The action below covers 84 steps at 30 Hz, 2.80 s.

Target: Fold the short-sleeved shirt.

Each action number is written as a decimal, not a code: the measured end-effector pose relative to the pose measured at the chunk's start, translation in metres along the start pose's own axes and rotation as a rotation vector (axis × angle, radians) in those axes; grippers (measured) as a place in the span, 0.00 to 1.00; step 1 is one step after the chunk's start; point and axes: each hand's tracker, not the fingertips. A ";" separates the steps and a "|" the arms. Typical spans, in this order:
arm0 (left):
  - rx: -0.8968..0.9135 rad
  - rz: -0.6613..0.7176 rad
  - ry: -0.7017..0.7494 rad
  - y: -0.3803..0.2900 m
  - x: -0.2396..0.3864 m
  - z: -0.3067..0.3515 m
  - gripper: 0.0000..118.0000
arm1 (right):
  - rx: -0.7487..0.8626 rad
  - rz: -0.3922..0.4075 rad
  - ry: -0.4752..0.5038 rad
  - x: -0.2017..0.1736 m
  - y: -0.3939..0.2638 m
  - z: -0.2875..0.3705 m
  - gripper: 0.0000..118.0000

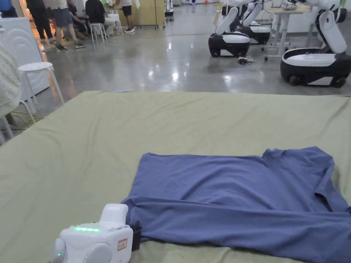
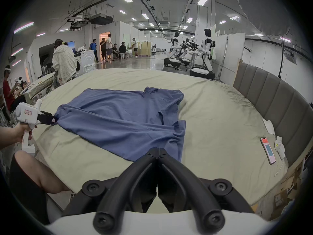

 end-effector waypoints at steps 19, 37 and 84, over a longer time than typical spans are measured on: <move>-0.010 -0.004 -0.120 0.012 -0.040 0.015 0.02 | -0.193 -0.112 -0.014 0.051 -0.025 -0.118 0.49; -0.067 -0.142 -0.227 0.019 -0.060 0.080 0.02 | -0.171 -0.023 0.088 0.046 -0.014 -0.022 0.14; -0.063 0.018 0.033 0.150 -0.027 -0.124 0.00 | -0.036 -0.068 0.104 0.062 0.062 -0.101 0.01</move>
